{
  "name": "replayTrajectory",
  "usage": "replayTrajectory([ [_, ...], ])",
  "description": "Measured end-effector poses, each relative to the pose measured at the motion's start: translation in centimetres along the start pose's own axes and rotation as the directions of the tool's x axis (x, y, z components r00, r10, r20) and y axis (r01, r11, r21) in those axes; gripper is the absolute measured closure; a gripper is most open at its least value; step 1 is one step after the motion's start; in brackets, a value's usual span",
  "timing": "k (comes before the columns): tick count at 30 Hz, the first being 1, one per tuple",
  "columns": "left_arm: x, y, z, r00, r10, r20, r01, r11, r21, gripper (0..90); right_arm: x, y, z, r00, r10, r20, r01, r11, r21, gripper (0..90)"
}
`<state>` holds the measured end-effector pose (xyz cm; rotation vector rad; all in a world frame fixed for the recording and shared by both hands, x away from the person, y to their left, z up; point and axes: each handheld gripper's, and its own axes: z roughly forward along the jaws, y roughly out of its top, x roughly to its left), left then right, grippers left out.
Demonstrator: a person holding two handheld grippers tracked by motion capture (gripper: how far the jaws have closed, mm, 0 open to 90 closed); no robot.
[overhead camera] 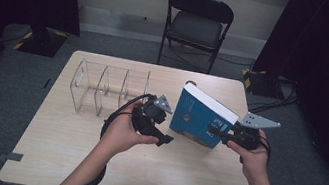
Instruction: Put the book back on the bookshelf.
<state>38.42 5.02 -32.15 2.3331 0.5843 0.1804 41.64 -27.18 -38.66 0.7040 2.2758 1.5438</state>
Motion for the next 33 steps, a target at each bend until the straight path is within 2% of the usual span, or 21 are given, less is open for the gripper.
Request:
replayTrajectory([
  [5,0.5,0.5,-0.4,0.9996,-0.014,-0.025,0.014,0.9998,0.010,29.8,0.9,0.1,-1.0,0.9992,-0.012,-0.039,0.013,1.000,0.012,61.5],
  [9,0.6,1.1,-0.5,0.9996,-0.007,-0.027,0.007,1.0000,-0.005,28.3,1.8,-0.4,-1.9,0.9980,-0.006,-0.063,0.006,1.000,0.002,61.5],
  [15,0.3,2.3,-0.4,0.9995,0.013,-0.029,-0.013,0.9999,-0.001,27.4,2.9,-1.1,-3.2,0.9961,-0.018,-0.086,0.017,1.000,-0.005,61.5],
  [20,0.1,3.3,-0.1,0.9986,0.042,-0.033,-0.042,0.9991,0.000,26.4,3.2,-1.4,-3.7,0.9947,-0.024,-0.100,0.023,1.000,-0.017,61.4],
  [33,0.6,4.4,0.7,0.9983,0.053,-0.025,-0.052,0.9985,0.018,27.3,2.9,-1.5,-3.6,0.9938,-0.032,-0.107,0.030,0.999,-0.024,61.1],
])
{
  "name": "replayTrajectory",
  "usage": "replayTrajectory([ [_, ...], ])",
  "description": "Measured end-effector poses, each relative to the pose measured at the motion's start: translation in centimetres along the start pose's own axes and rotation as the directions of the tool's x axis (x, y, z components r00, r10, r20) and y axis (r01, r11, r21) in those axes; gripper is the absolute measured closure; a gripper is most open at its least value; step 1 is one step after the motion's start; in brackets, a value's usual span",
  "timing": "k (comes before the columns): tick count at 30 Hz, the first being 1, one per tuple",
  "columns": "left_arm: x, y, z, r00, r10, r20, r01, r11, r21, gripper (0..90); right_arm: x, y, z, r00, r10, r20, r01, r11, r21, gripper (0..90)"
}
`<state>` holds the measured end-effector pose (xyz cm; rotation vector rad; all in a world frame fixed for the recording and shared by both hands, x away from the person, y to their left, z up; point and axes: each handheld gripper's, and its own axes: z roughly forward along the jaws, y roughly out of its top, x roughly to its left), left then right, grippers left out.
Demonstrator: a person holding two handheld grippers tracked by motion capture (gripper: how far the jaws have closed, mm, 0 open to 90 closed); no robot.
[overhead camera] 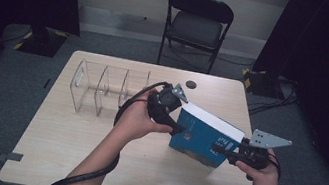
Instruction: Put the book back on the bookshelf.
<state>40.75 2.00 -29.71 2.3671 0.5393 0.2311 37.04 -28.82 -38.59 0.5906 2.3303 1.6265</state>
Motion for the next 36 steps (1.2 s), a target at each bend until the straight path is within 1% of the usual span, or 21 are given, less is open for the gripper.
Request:
replayTrajectory([
  [2,0.0,0.1,0.2,1.0000,-0.001,-0.001,0.001,1.0000,-0.009,27.3,0.0,0.0,0.0,1.0000,0.000,0.001,0.000,1.000,0.000,61.1],
  [4,0.1,0.2,0.3,1.0000,0.006,-0.004,-0.006,1.0000,-0.004,27.2,0.0,0.0,0.0,1.0000,0.003,-0.001,-0.003,1.000,0.000,61.0],
  [6,0.2,0.4,0.4,1.0000,0.006,0.006,-0.006,1.0000,-0.005,26.9,-0.1,0.0,0.0,1.0000,0.003,-0.002,-0.003,1.000,0.000,61.0],
  [11,0.3,0.9,0.5,0.9999,0.011,0.007,-0.011,0.9999,-0.003,27.0,0.0,0.0,0.0,1.0000,-0.001,0.001,0.001,1.000,-0.002,60.9],
  [17,0.3,1.6,1.1,0.9995,0.026,0.017,-0.026,0.9996,0.006,27.0,0.0,0.0,0.0,1.0000,-0.001,-0.002,0.001,1.000,-0.003,60.8],
  [21,0.1,2.0,1.6,0.9993,0.029,0.025,-0.029,0.9995,0.009,26.5,-0.1,-0.1,0.0,1.0000,-0.001,-0.005,0.000,1.000,-0.006,60.7],
  [27,0.0,2.5,2.0,0.9984,0.048,0.028,-0.049,0.9988,0.004,25.9,-0.2,-0.1,0.0,1.0000,-0.003,-0.009,0.003,1.000,-0.011,60.5],
  [29,0.1,2.6,2.1,0.9984,0.050,0.025,-0.050,0.9987,0.000,25.9,-0.2,-0.1,0.0,0.9999,-0.005,-0.008,0.005,1.000,-0.011,60.4],
  [31,0.1,2.7,2.3,0.9982,0.050,0.033,-0.050,0.9987,-0.001,25.6,-0.2,-0.1,0.0,0.9999,-0.008,-0.012,0.008,1.000,-0.011,60.5],
  [34,0.1,2.8,2.6,0.9969,0.069,0.038,-0.069,0.9976,0.000,24.6,-0.2,-0.2,0.0,0.9999,-0.008,-0.012,0.008,1.000,-0.013,60.5],
  [36,0.0,2.8,2.7,0.9974,0.063,0.037,-0.063,0.9980,-0.001,24.0,-0.2,-0.2,0.0,0.9999,-0.006,-0.010,0.006,1.000,-0.012,60.3],
])
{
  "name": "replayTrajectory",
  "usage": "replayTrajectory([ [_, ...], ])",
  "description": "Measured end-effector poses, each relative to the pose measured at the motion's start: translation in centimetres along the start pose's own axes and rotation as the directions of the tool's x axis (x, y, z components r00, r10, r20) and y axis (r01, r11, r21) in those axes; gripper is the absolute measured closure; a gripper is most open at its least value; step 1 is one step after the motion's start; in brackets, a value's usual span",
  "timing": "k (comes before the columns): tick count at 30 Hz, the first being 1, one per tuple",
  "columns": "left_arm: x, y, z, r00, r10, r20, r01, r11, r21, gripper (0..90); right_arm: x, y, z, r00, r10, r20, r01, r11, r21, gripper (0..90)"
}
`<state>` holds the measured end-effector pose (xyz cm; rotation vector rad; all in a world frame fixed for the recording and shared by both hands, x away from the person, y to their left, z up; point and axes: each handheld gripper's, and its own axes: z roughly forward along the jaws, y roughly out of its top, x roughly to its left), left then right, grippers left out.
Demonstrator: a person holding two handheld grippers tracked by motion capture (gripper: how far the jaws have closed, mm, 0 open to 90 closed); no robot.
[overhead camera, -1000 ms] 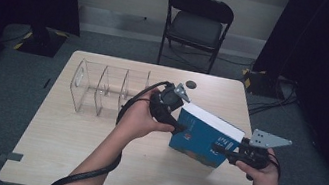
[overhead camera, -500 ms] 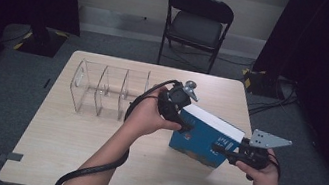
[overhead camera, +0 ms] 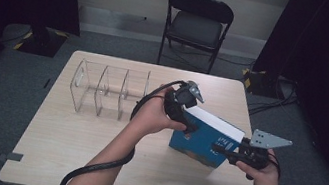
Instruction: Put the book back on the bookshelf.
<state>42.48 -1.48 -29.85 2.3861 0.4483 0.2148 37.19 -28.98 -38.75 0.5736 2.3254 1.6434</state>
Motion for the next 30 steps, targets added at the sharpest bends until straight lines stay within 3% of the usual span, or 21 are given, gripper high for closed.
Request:
replayTrajectory([
  [4,0.04,-0.03,-0.06,0.9998,0.020,0.002,-0.020,0.9998,0.004,25.0,-0.06,-0.06,0.05,1.0000,0.002,-0.007,-0.002,1.000,-0.009,59.7],
  [10,0.36,-0.30,0.03,0.9994,0.023,0.026,-0.023,0.9992,-0.032,25.5,-0.11,-0.09,0.01,0.9999,-0.005,-0.009,0.005,1.000,-0.009,59.9],
  [16,0.38,-0.21,0.03,0.9993,0.026,0.028,-0.026,0.9994,-0.022,25.6,-0.13,-0.10,0.00,1.0000,-0.004,-0.009,0.004,1.000,-0.009,59.9],
  [20,0.26,-0.26,-0.16,0.9981,0.054,0.029,-0.054,0.9985,-0.011,28.1,-0.12,-0.09,0.00,0.9999,0.000,-0.013,0.000,1.000,-0.007,59.2],
  [30,-0.25,-0.47,-0.90,0.9964,0.080,0.030,-0.080,0.9967,0.012,38.8,-0.88,-0.88,-0.02,0.9955,0.093,-0.020,-0.094,0.995,-0.038,43.9],
])
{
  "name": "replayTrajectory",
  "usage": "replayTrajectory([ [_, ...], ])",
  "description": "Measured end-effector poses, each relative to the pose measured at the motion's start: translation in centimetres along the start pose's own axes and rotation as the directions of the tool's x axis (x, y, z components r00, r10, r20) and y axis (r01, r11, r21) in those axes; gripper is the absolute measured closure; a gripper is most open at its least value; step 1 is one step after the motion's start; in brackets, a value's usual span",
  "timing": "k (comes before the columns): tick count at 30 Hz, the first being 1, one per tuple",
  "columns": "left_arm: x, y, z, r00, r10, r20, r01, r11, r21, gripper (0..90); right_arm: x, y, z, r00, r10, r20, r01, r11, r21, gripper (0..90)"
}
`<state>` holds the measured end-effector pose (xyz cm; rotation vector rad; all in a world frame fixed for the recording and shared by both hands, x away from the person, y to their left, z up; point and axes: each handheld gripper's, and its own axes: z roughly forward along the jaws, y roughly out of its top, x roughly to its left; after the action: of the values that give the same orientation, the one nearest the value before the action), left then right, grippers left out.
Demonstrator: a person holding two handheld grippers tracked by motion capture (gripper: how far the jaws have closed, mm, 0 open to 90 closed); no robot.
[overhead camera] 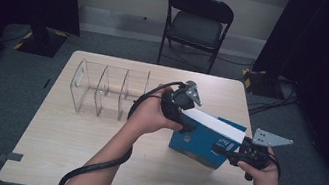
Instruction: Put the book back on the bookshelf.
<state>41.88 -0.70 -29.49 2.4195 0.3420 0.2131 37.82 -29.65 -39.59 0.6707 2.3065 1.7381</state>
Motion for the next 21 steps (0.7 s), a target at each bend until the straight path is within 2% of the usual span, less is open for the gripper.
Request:
replayTrajectory([
  [3,0.1,0.0,-0.3,0.9998,-0.005,0.022,0.005,0.9999,0.014,44.5,-0.3,-0.2,-0.2,0.9997,0.026,0.006,-0.025,1.000,-0.012,41.0],
  [6,-0.2,0.0,-0.6,0.9986,-0.030,0.044,0.029,0.9992,0.028,50.6,-0.7,-0.4,-0.5,0.9983,0.050,0.029,-0.049,0.998,-0.024,37.4],
  [8,-0.5,-0.1,-0.7,0.9983,-0.029,0.052,0.027,0.9992,0.029,53.6,-1.0,-0.6,-0.6,0.9978,0.053,0.040,-0.052,0.998,-0.039,34.3],
  [10,-0.7,-0.1,-0.8,0.9976,-0.031,0.062,0.029,0.9992,0.029,55.6,-1.2,-0.7,-0.7,0.9967,0.059,0.056,-0.057,0.998,-0.031,32.5],
  [14,-0.8,-0.2,-0.8,0.9981,-0.023,0.057,0.021,0.9994,0.026,55.9,-1.3,-0.9,-0.7,0.9963,0.062,0.060,-0.060,0.998,-0.037,31.5],
  [19,-0.7,-0.1,-0.6,0.9978,-0.047,0.047,0.046,0.9987,0.023,52.8,-1.3,-1.0,-0.8,0.9970,0.046,0.062,-0.045,0.999,-0.022,32.1],
  [21,-0.7,0.0,-0.2,0.9983,-0.030,0.050,0.030,0.9995,0.006,51.4,-1.3,-1.1,-0.8,0.9964,0.051,0.067,-0.050,0.999,-0.019,32.1],
])
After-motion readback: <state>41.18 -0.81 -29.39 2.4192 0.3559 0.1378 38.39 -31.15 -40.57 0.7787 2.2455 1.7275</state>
